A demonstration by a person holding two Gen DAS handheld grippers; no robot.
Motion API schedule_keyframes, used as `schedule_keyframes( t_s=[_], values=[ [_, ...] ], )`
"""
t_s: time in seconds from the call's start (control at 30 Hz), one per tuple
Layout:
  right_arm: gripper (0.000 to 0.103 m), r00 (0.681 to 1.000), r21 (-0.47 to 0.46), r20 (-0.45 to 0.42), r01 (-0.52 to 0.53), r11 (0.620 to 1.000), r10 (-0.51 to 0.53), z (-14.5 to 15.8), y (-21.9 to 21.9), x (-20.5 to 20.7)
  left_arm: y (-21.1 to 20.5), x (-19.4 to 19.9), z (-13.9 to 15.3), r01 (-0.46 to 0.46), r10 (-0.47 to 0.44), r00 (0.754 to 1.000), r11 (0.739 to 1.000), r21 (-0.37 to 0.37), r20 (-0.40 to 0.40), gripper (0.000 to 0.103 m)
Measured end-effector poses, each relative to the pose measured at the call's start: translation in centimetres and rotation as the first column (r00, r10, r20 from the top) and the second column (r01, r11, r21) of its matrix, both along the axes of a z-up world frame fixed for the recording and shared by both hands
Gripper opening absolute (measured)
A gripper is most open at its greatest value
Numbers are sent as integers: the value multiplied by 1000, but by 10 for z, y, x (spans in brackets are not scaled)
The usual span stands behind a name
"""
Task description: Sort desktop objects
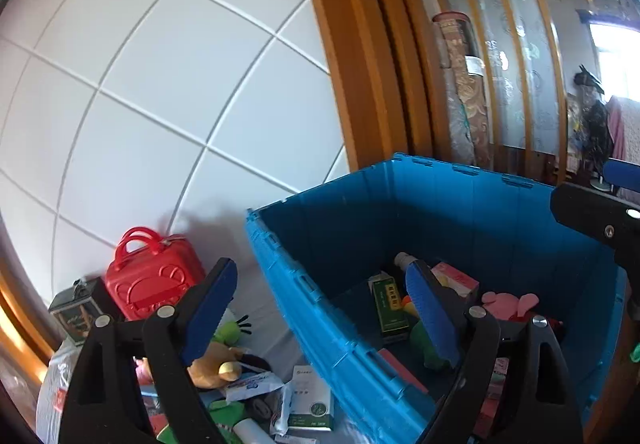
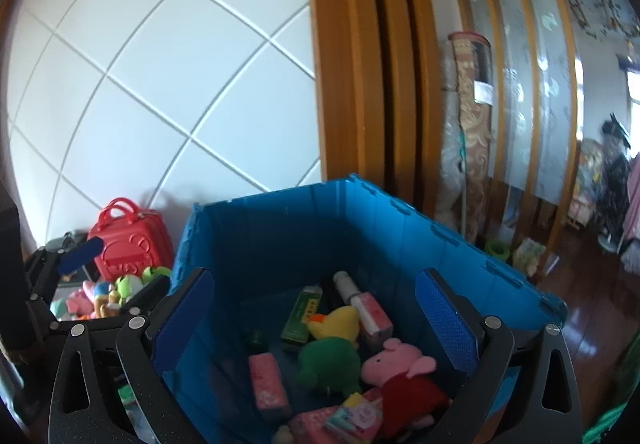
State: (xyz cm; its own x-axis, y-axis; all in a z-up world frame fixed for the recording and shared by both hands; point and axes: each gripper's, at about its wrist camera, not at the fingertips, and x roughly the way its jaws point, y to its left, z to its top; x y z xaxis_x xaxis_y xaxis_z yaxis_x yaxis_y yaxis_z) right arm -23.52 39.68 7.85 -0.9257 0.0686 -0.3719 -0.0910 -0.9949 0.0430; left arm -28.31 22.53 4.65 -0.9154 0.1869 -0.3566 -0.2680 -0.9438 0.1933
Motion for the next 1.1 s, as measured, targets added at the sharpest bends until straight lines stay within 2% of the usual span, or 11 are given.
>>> schedule_keyframes(
  t_s=[0.47, 0.6, 0.8, 1.0, 1.1],
  values=[
    [102, 991, 38, 4, -137, 990, 136, -2, -77, 11, -105, 28, -16, -169, 169, 986, 985, 34, 12, 87],
    [102, 987, 47, 5, -163, 986, 162, -2, -110, 21, -133, 39, -18, -179, 179, 984, 983, 31, 0, 87],
    [102, 983, 55, 5, -184, 981, 184, -2, -167, 40, -182, 51, -22, -187, 186, 982, 982, 21, 22, 87],
    [102, 981, 37, 18, -192, 981, 192, -16, -216, 59, -224, 69, -28, -196, 196, 981, 980, 17, 8, 87],
    [102, 984, 38, 24, -179, 983, 178, -25, -230, 73, -234, 77, -32, -207, 207, 978, 978, 9, -16, 97]
  ],
)
